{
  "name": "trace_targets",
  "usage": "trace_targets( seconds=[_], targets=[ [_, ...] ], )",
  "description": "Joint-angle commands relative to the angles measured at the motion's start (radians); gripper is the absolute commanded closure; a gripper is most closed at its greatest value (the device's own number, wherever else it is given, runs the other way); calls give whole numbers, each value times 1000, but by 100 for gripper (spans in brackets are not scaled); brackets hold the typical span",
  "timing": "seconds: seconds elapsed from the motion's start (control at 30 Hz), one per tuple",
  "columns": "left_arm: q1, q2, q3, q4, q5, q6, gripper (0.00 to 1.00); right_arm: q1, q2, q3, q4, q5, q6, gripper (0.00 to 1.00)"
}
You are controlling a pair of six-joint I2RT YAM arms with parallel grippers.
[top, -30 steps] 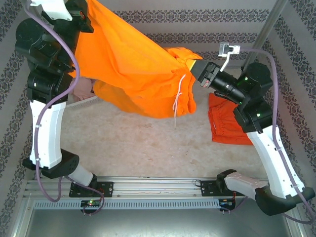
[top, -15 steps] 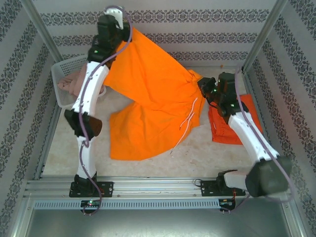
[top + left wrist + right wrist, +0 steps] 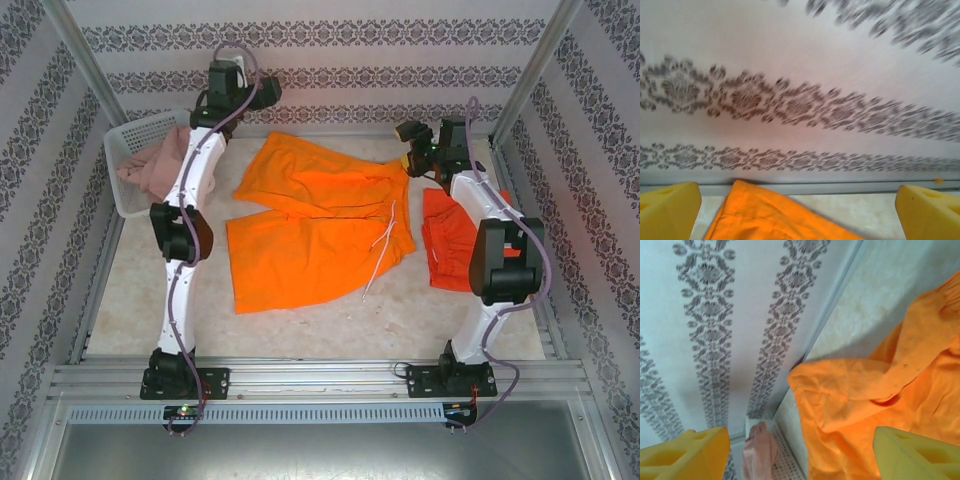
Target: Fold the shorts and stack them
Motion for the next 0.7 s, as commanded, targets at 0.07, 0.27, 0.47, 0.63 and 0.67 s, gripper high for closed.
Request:
trace_targets(
  seconds=[0.07, 0.27, 0.47, 0.63, 0.67],
  targets=[
    [-24, -367, -348, 72, 152, -34, 0, 23, -117, -102, -31, -56, -146, 20],
    [-64, -788, -1089, 388, 168, -149, 0, 65, -23, -69, -71, -151, -209, 13],
    [-147, -1002, -1564, 462, 122, -265, 0, 90, 171, 111, -114, -148, -222, 7],
    [-251, -1038, -1788, 487, 63, -318, 0, 94, 343, 290, -136, -138, -210, 5],
    [-266, -1036, -1824, 496, 57, -333, 0, 92, 380, 330, -147, -137, -206, 5]
  ],
)
